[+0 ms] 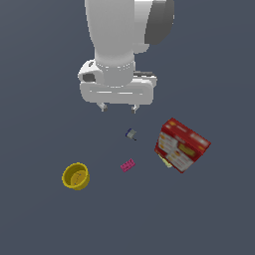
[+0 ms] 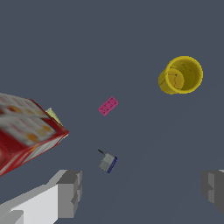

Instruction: Pick up a designated object from a clutter of objects.

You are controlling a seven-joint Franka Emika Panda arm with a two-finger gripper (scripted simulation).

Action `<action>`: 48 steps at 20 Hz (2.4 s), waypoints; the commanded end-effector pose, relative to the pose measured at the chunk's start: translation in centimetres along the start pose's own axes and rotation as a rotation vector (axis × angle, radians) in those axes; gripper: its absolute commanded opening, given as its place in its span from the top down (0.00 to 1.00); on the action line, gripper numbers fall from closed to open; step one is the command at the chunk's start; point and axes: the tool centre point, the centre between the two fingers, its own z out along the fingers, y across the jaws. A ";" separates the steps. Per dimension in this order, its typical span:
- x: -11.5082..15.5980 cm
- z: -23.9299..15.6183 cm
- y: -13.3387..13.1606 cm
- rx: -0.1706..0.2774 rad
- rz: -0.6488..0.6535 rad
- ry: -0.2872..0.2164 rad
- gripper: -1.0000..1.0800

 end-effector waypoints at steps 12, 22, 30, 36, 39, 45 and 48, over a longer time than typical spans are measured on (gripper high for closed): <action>-0.3 0.9 0.9 -0.004 0.001 -0.026 0.38; 1.8 2.2 1.9 -0.031 -0.026 -0.055 0.38; 5.4 5.0 3.8 -0.081 -0.075 -0.110 0.38; 8.4 8.2 5.7 -0.130 -0.121 -0.165 0.38; 9.8 10.0 6.7 -0.155 -0.144 -0.193 0.38; 12.0 13.9 8.7 -0.207 -0.192 -0.253 0.38; 12.8 15.9 9.7 -0.231 -0.215 -0.282 0.38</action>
